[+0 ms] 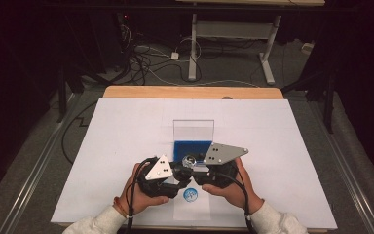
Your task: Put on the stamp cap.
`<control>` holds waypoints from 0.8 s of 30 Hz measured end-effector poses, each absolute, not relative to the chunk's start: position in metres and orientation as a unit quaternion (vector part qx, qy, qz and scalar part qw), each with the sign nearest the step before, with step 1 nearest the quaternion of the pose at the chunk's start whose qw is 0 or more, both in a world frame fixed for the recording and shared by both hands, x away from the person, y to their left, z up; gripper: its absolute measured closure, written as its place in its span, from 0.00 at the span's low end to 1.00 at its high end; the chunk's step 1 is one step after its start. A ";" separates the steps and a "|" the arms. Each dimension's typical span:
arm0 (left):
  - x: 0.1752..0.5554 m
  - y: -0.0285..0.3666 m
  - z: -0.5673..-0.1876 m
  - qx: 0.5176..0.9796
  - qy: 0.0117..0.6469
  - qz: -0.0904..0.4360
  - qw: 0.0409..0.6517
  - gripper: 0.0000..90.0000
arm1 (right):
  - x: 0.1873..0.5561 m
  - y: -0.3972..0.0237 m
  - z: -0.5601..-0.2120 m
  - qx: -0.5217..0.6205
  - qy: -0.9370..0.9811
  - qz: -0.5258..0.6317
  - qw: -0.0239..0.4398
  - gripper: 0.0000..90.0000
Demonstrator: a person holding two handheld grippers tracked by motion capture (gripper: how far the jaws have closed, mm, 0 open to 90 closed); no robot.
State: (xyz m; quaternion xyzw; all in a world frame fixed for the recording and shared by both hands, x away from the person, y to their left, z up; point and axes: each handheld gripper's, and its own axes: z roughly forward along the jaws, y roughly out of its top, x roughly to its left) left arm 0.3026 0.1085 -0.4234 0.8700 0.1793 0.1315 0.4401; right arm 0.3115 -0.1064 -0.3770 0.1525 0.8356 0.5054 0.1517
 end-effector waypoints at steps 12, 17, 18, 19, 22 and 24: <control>0.305 0.107 -0.429 0.878 0.178 0.131 0.424 0.41 | 0.313 -0.105 -0.383 0.154 0.843 0.494 0.147 0.64; 0.305 0.108 -0.432 0.881 0.176 0.135 0.419 0.41 | 0.315 -0.104 -0.386 0.155 0.846 0.488 0.146 0.64; 0.305 0.108 -0.431 0.880 0.175 0.137 0.419 0.41 | 0.315 -0.104 -0.386 0.155 0.846 0.489 0.145 0.64; 0.304 0.108 -0.431 0.880 0.174 0.140 0.418 0.41 | 0.315 -0.105 -0.386 0.156 0.846 0.490 0.142 0.64; 0.303 0.109 -0.429 0.880 0.170 0.157 0.414 0.41 | 0.316 -0.106 -0.386 0.158 0.845 0.492 0.140 0.64; 0.302 0.110 -0.428 0.880 0.168 0.165 0.412 0.41 | 0.317 -0.108 -0.386 0.166 0.844 0.492 0.134 0.64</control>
